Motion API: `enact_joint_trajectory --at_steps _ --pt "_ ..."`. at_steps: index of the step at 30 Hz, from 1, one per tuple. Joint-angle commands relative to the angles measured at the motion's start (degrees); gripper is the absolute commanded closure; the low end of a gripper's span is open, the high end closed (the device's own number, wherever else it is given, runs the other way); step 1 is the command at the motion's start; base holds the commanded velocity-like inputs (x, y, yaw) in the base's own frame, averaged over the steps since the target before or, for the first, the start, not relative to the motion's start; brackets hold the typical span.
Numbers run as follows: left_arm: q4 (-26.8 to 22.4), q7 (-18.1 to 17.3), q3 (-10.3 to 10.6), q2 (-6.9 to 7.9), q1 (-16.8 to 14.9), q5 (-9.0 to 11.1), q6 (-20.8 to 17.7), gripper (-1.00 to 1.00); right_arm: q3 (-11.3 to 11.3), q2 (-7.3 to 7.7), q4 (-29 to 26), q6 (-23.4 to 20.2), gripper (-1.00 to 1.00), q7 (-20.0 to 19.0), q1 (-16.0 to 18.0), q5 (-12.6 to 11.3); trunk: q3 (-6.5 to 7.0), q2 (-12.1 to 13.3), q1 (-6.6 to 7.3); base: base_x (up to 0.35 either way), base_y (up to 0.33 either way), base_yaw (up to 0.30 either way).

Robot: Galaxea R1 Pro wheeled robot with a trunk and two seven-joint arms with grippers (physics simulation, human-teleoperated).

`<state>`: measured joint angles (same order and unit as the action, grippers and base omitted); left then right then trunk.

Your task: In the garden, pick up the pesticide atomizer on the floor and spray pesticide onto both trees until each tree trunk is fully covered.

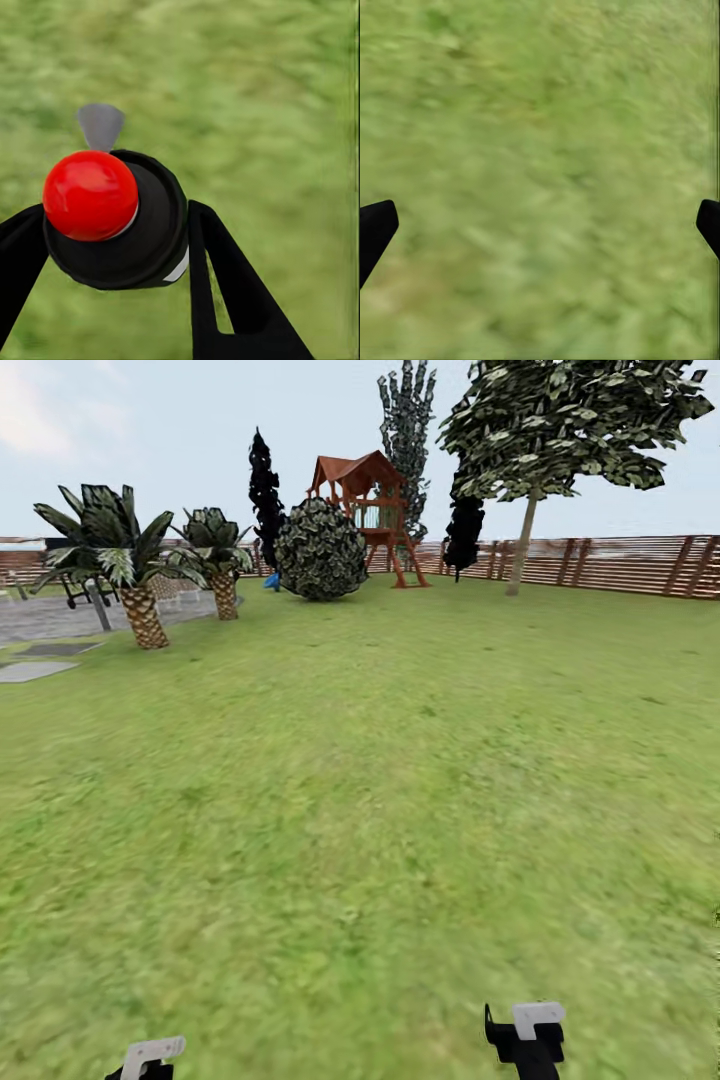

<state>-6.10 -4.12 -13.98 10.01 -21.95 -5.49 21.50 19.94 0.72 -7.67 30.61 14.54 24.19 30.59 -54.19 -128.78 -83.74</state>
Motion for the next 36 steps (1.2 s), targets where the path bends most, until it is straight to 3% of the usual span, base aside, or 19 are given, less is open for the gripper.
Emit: enact_joint_trajectory --at_steps 1,36 --pt "0.0 -0.2 -0.5 0.04 0.0 -0.6 0.2 1.0 0.3 -0.02 0.1 0.2 -1.0 0.3 0.1 0.6 -0.05 0.0 -0.02 0.327 -0.057 -0.3" --pt "0.3 -0.2 -0.7 0.32 0.0 -0.1 0.4 1.0 0.3 -0.01 0.1 0.2 -1.0 0.3 0.1 0.6 -0.05 0.0 -0.02 0.289 -0.147 -0.3"
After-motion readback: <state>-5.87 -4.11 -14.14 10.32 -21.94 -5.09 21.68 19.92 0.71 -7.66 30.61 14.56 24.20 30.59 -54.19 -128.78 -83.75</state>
